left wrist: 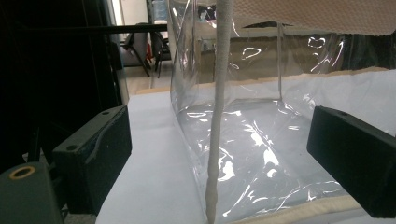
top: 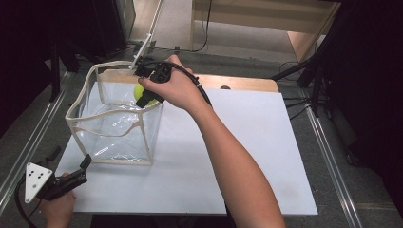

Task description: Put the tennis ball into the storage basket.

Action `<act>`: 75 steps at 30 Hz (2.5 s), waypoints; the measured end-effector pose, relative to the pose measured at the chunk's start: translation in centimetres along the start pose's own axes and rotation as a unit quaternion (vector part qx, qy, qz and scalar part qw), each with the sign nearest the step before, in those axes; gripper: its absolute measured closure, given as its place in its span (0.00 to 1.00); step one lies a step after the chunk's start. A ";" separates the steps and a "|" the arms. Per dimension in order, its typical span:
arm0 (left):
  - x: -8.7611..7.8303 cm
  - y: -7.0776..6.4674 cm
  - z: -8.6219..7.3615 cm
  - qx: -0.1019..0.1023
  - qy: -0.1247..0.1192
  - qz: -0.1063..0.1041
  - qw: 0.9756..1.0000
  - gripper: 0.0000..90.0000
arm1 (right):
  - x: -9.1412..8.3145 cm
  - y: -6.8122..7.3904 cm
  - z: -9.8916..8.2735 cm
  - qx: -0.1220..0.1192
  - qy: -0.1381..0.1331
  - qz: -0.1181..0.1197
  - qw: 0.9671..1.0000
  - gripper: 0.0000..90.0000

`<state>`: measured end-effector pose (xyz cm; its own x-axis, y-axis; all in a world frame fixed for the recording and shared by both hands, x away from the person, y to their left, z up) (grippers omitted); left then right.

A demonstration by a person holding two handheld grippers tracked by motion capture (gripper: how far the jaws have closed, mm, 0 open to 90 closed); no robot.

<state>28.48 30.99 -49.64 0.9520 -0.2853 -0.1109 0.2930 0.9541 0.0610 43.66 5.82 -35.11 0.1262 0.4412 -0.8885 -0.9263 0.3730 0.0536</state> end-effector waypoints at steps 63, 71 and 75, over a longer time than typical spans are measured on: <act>0.1 -0.1 0.0 0.005 0.004 0.002 1.000 0.08 | -0.3 0.0 -6.5 0.058 -0.063 -0.074 0.994 0.00; 0.1 -0.1 -0.1 0.005 0.004 0.002 1.000 0.08 | 0.4 0.2 -8.1 0.059 -0.061 -0.079 0.993 0.00; 0.1 -0.1 -0.1 0.006 0.005 0.002 1.000 0.08 | 0.8 0.3 -8.6 0.064 -0.060 -0.079 0.993 0.00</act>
<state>28.51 30.86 -49.72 0.9521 -0.2812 -0.1198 0.2910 0.9539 0.0740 40.39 -0.74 -39.74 0.3158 0.4604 -0.8296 -0.8398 0.5425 -0.0187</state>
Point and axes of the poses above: each handheld gripper's, and its own axes: x roughly forward along the jaws, z roughly out of its top, y roughly to its left, the point moved 7 cm from there along x, roughly forward along the jaws
